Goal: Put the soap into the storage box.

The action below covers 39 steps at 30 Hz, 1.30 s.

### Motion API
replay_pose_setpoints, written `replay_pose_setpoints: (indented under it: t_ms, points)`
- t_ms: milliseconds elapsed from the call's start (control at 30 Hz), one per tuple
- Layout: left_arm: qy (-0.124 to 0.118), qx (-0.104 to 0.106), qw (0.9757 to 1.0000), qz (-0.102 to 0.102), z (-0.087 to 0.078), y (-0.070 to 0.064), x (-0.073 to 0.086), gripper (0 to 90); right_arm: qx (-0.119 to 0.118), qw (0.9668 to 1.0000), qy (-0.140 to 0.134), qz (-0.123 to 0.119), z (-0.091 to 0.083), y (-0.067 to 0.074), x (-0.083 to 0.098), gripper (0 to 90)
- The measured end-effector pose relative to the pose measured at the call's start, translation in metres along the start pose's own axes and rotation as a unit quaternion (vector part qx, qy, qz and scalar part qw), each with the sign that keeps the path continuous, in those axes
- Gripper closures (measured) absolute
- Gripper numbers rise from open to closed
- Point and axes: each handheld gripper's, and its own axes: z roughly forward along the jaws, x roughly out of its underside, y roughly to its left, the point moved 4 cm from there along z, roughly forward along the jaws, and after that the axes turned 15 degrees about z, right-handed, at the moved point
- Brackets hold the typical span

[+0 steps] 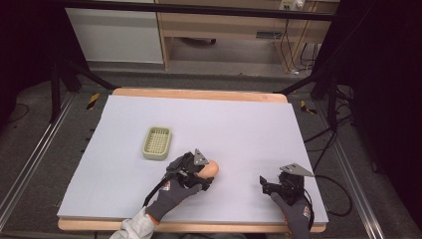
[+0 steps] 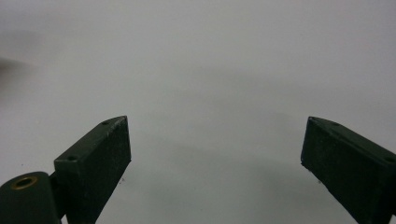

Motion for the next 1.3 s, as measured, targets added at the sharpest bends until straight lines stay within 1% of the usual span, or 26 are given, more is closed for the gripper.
replay_pose_setpoints:
  t_ms: [300,367,533,633,967,1067,1300]
  points:
    - [-0.007,-0.007,0.9999,-0.012,-0.016,0.005,0.01,31.7,0.002,1.0,0.0,-0.002,0.0,0.0,0.0,8.7]
    - [-0.004,-0.009,0.9999,-0.013,-0.019,0.006,0.013,31.8,0.002,1.0,0.0,-0.001,0.0,0.0,0.0,8.7]
    - [-0.005,-0.013,0.9997,-0.018,-0.023,0.008,0.018,31.8,0.0,1.0,0.0,0.001,-0.001,0.0,0.0,8.7]
    - [-0.005,-0.015,0.9997,-0.021,-0.026,0.01,0.021,31.8,0.001,1.0,-0.002,-0.002,0.0,-0.001,0.0,8.7]
    - [-0.007,-0.028,0.9989,-0.036,-0.039,0.021,0.03,31.8,0.0,1.0,-0.001,-0.004,-0.001,0.001,0.001,8.8]
    - [-0.012,-0.033,0.9986,-0.039,-0.044,0.025,0.03,31.8,-0.002,1.0,-0.001,-0.003,-0.002,0.001,0.001,8.8]
    - [-0.024,-0.045,0.9973,-0.054,-0.055,0.035,0.032,31.8,-0.003,1.0,-0.001,-0.003,-0.002,0.001,0.001,8.8]
